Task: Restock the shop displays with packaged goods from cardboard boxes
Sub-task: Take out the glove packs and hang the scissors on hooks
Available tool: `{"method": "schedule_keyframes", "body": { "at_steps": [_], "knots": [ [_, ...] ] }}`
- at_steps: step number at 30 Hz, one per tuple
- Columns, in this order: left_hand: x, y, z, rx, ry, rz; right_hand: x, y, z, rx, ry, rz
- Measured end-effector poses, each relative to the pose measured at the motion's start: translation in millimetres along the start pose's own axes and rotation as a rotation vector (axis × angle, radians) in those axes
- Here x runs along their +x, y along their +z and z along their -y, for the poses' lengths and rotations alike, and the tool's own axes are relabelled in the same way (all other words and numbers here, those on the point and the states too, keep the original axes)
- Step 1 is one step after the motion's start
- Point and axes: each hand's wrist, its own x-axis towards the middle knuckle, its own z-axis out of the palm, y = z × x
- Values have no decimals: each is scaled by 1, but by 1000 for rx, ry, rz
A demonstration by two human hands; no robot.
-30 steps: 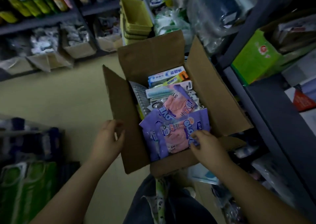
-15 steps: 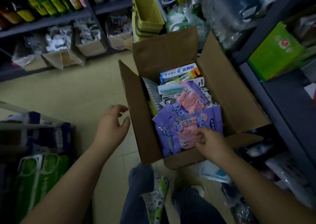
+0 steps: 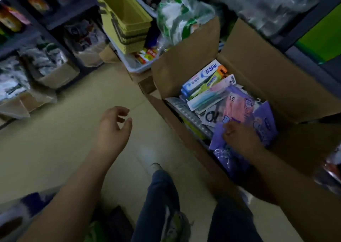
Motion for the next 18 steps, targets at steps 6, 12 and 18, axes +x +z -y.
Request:
{"method": "schedule_keyframes", "body": {
  "at_steps": [6,12,18],
  "knots": [
    [54,-27,5,-19,131,72,-24,4,7,-26,183,-47],
    [84,-16,-33,-62,303,180,-26,5,12,-66,203,-47],
    [98,3,-65,-32,415,271,-1,14,9,-199,12,26]
  ]
}}
